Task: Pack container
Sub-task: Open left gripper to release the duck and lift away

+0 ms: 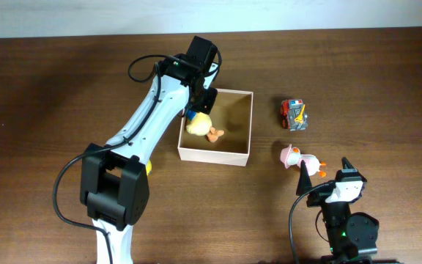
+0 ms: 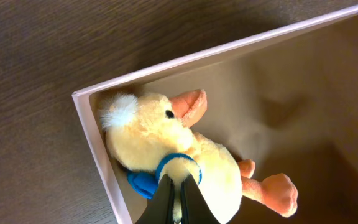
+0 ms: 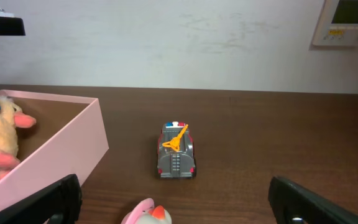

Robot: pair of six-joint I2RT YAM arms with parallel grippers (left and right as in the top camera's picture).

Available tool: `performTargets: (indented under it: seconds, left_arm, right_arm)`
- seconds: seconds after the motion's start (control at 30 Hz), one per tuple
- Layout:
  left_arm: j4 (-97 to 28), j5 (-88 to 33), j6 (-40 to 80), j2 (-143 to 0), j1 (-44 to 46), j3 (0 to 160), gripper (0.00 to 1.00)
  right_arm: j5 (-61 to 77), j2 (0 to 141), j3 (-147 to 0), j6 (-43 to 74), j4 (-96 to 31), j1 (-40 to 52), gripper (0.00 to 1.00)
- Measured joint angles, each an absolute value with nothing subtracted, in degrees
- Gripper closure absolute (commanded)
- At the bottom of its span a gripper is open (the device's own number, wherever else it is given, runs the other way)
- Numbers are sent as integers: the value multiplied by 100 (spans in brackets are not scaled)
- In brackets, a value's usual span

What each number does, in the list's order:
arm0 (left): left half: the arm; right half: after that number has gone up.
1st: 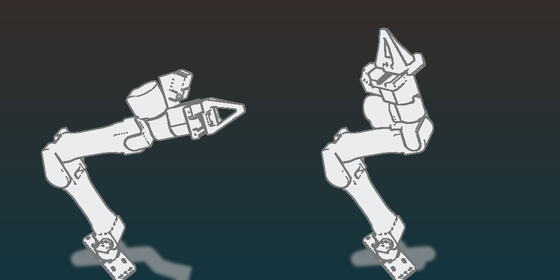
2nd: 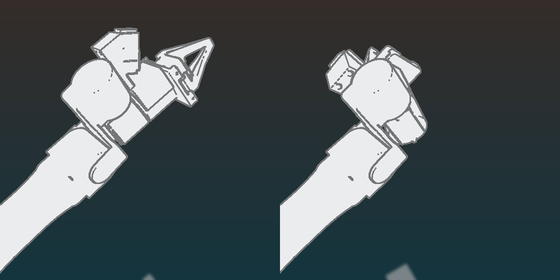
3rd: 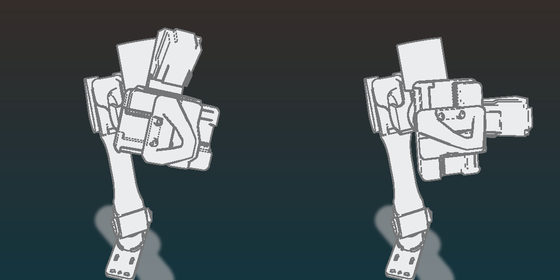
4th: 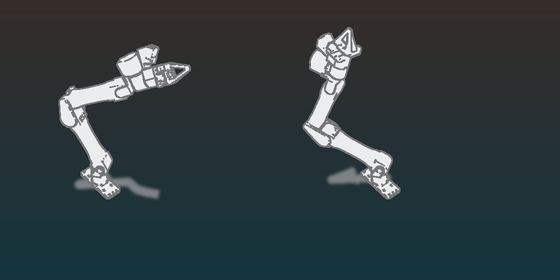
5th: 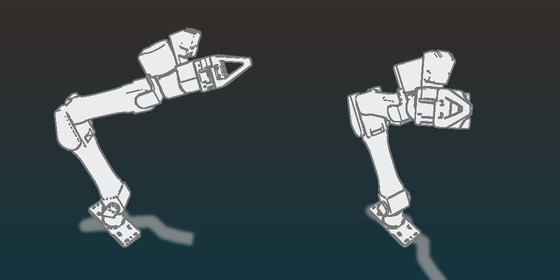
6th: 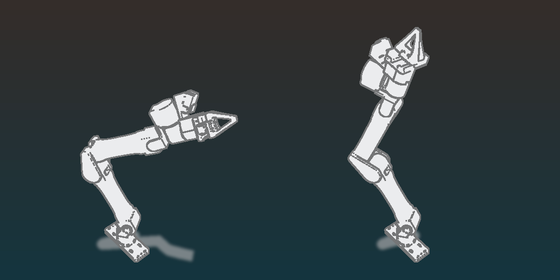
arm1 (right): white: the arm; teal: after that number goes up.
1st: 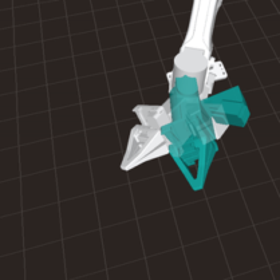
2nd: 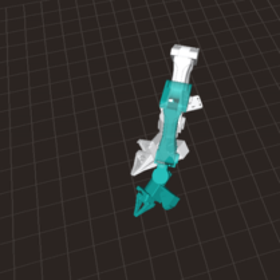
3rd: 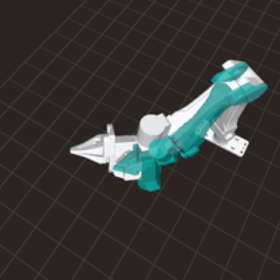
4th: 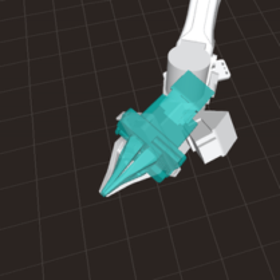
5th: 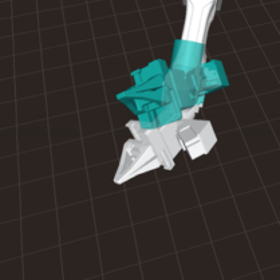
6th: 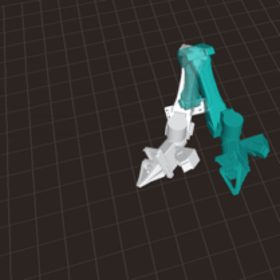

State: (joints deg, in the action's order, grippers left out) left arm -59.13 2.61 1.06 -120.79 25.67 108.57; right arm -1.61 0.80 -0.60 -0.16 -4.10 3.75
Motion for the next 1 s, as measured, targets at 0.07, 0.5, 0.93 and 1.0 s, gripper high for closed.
performTargets:
  seconds: [0.07,0.5,0.93,1.0]
  left_arm:
    - [-5911,261,104,-12079,2567,10857,97]
    - [-5916,523,-294,-12210,2567,10857,95]
    - [-5887,781,-460,-12215,2571,10857,60]
    - [-5874,801,-454,-12215,2571,10857,59]
  right_arm:
    - [-161,80,-60,-16,-410,375,1]
    - [-161,80,-60,-21,-410,375,1]
    - [-161,80,-60,-16,-410,375,1]
    - [-161,80,-60,-19,-410,375,1]
